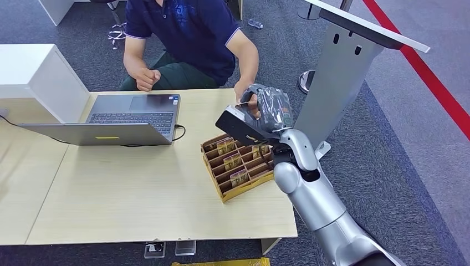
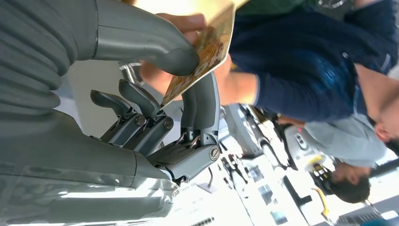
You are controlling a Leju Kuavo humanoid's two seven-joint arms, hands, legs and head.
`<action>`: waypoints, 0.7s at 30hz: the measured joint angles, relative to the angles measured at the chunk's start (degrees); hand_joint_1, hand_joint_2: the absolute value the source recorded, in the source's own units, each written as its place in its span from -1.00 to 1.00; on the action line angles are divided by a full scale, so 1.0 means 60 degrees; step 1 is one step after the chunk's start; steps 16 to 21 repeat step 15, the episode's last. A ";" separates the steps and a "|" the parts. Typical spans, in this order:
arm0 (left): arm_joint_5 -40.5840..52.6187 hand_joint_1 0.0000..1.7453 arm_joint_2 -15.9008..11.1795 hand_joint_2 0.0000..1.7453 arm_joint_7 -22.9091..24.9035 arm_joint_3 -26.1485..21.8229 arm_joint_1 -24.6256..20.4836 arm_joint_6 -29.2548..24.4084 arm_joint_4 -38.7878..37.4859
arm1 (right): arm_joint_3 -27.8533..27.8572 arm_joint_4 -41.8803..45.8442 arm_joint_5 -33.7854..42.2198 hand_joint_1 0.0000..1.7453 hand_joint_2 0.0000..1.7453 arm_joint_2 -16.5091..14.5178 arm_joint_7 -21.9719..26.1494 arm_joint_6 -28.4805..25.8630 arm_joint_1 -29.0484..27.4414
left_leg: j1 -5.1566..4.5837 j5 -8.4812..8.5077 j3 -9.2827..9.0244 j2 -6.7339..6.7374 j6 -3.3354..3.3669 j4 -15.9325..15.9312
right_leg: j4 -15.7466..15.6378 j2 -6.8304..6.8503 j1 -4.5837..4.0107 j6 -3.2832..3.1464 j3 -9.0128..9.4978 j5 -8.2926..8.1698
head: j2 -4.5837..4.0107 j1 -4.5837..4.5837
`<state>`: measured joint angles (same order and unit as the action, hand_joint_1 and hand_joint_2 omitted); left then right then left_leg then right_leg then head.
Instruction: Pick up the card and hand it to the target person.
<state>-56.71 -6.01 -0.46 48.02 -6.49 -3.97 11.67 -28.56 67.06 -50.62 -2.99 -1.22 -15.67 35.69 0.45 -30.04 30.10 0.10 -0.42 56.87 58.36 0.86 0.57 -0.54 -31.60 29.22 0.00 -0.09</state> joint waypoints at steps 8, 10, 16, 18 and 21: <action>0.0019 -1.00 -0.0005 -1.00 0.0054 0.0092 -0.0013 0.0060 0.0000 | -0.0237 -0.1980 -0.0433 -1.00 1.00 -0.0700 0.0096 -0.0709 0.1097 | 0.0000 0.0001 0.0003 -0.0004 0.0000 0.0000 | 0.0003 0.0001 0.0000 0.0000 -0.0003 0.0000 | 0.0000 -0.0002; 0.0016 -1.00 -0.0007 -1.00 0.0039 0.0106 0.0007 0.0085 0.0000 | -0.0286 -0.2311 -0.0526 -1.00 1.00 -0.0852 0.0129 -0.0765 0.1215 | 0.0000 0.0001 0.0004 -0.0004 0.0000 0.0000 | 0.0003 0.0001 0.0000 0.0000 -0.0006 0.0000 | 0.0000 -0.0003; -0.0038 -1.00 -0.0007 -1.00 0.0017 0.0113 0.0044 0.0073 -0.0004 | -0.0341 -0.2822 -0.0563 -1.00 1.00 -0.1066 0.0192 -0.0796 0.1380 | 0.0000 0.0001 0.0008 -0.0004 0.0000 0.0000 | 0.0002 0.0001 0.0000 0.0000 -0.0011 0.0000 | 0.0000 0.0001; -0.0038 -1.00 -0.0007 -1.00 0.0017 0.0113 0.0044 0.0073 -0.0004 | -0.0341 -0.2822 -0.0563 -1.00 1.00 -0.1066 0.0192 -0.0796 0.1380 | 0.0000 0.0001 0.0008 -0.0004 0.0000 0.0000 | 0.0002 0.0001 0.0000 0.0000 -0.0011 0.0000 | 0.0000 0.0001; -0.0038 -1.00 -0.0007 -1.00 0.0017 0.0113 0.0044 0.0073 -0.0004 | -0.0341 -0.2822 -0.0563 -1.00 1.00 -0.1066 0.0192 -0.0796 0.1380 | 0.0000 0.0001 0.0008 -0.0004 0.0000 0.0000 | 0.0002 0.0001 0.0000 0.0000 -0.0011 0.0000 | 0.0000 0.0001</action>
